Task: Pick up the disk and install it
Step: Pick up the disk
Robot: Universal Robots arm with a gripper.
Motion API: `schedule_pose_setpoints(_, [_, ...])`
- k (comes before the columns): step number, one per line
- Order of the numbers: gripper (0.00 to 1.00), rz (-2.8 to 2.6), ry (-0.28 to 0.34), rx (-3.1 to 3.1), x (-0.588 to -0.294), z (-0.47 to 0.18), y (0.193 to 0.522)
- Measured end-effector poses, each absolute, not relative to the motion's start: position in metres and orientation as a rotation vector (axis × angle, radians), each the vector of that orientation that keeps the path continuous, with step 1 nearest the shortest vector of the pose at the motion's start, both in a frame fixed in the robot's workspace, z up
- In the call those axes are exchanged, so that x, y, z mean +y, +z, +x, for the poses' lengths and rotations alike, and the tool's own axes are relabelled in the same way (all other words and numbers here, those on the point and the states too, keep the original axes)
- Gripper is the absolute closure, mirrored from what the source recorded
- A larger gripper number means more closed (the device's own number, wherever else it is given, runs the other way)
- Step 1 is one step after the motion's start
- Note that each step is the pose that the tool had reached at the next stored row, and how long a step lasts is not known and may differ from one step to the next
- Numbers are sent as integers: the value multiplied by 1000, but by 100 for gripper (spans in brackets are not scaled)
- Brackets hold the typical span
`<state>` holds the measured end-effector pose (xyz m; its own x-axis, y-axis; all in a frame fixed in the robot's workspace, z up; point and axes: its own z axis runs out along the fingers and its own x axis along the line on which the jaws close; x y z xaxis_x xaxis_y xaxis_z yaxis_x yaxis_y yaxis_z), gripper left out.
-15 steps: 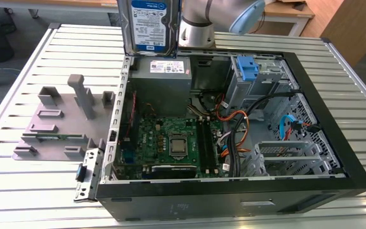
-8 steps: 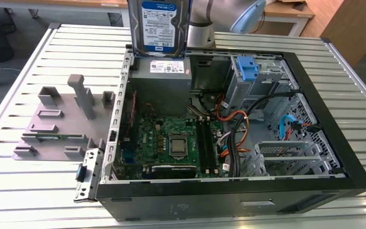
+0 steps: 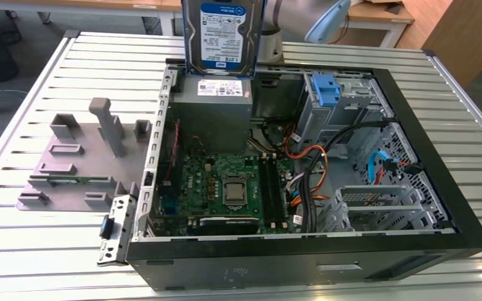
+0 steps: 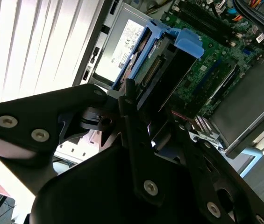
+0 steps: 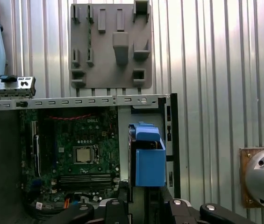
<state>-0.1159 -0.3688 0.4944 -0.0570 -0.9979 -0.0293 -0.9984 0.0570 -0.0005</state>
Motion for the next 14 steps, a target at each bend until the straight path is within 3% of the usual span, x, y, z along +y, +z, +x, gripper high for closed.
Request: schedule_pose_setpoints(14, [65,-2142,31,2268,-369,-97,494])
